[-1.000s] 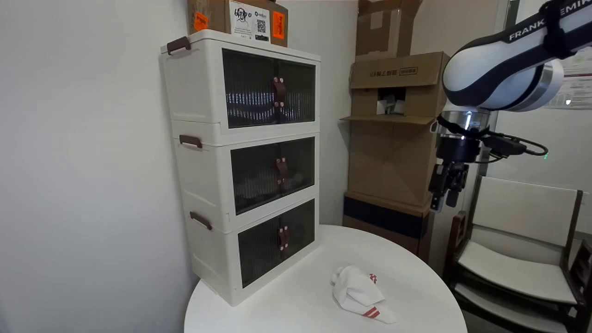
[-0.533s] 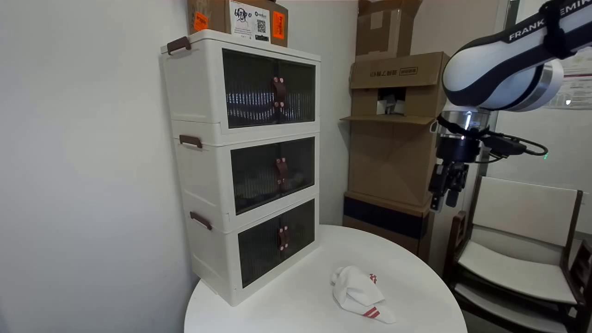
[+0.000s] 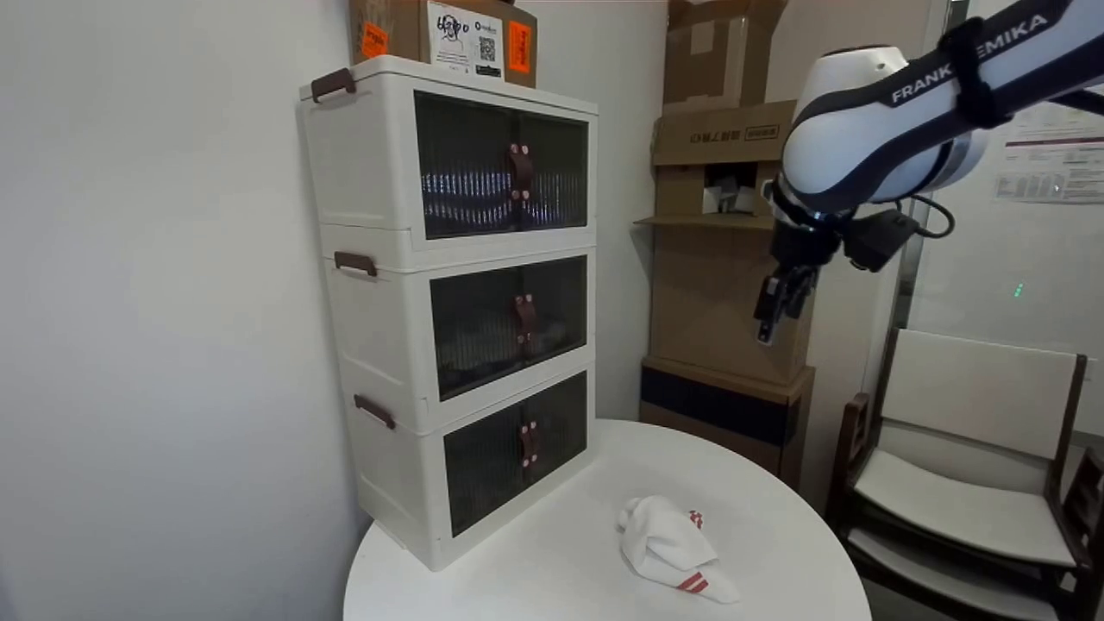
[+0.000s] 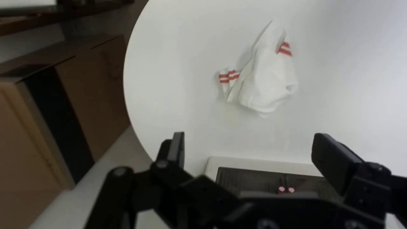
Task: Open the drawer
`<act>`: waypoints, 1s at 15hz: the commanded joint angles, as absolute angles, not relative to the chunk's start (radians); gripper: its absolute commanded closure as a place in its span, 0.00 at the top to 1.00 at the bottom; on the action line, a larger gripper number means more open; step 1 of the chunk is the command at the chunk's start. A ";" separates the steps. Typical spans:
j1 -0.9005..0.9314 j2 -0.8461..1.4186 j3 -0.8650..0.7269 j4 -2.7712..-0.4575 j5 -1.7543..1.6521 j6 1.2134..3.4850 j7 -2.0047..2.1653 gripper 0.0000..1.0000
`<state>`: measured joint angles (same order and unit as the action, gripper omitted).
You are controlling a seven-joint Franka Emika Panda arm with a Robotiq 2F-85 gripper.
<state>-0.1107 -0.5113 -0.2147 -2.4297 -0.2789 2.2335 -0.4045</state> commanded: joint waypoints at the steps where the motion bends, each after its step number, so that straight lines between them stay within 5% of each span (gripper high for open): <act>1: -0.118 -0.354 -0.100 -2.324 -0.401 2.409 -0.282 1.00; 7: -0.277 -0.125 0.167 -2.179 -0.859 2.666 0.099 1.00; 15: -0.373 -0.084 0.399 -2.097 -1.280 2.444 0.712 1.00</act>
<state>-0.3660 -0.0948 0.3400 -2.1075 -1.2097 2.5467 0.5161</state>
